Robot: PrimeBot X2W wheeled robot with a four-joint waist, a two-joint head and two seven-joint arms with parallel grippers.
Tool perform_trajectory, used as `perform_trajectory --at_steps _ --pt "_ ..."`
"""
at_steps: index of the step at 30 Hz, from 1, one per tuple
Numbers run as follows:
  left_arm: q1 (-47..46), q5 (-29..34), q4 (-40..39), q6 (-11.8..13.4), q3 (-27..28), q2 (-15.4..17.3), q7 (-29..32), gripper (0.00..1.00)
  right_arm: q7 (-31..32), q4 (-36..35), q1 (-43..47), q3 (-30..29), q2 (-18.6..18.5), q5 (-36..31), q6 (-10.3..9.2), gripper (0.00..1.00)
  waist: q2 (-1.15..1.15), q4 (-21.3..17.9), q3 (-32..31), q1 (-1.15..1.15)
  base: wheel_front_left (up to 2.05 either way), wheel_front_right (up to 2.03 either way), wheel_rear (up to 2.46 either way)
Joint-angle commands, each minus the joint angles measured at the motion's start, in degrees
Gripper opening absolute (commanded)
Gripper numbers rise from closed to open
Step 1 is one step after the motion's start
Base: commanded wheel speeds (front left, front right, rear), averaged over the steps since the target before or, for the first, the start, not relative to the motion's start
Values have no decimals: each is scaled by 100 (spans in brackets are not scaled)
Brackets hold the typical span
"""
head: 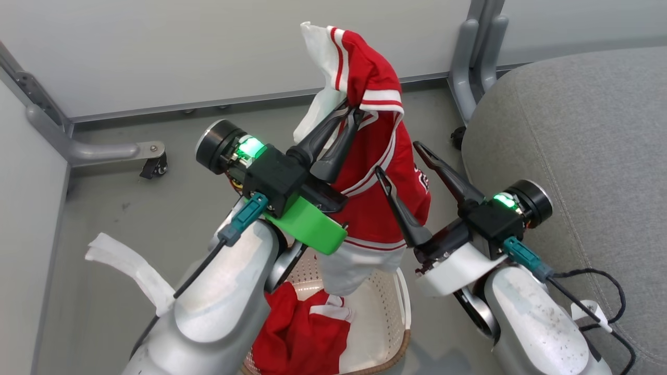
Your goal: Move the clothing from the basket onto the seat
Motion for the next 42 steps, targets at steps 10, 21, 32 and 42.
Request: perform_trajectory --at_steps 10,21,32,42 --pt "-124 -49 -179 -16 -277 -96 -3 0 -17 775 -836 292 -201 128 -6 100 51 182 205 0 0 0 0" --pt "-111 -118 -297 -22 -484 -119 -3 0 -17 1399 -1212 629 -317 543 -6 8 51 199 226 0 0 0 0" --pt "29 -113 -101 4 -443 -89 -3 0 -17 1315 -899 530 -225 864 -6 0 51 154 233 0 0 0 0" --pt "112 -81 96 49 -535 -105 0 100 -17 1323 -799 282 -183 1025 -6 0 51 178 232 0 0 0 0"
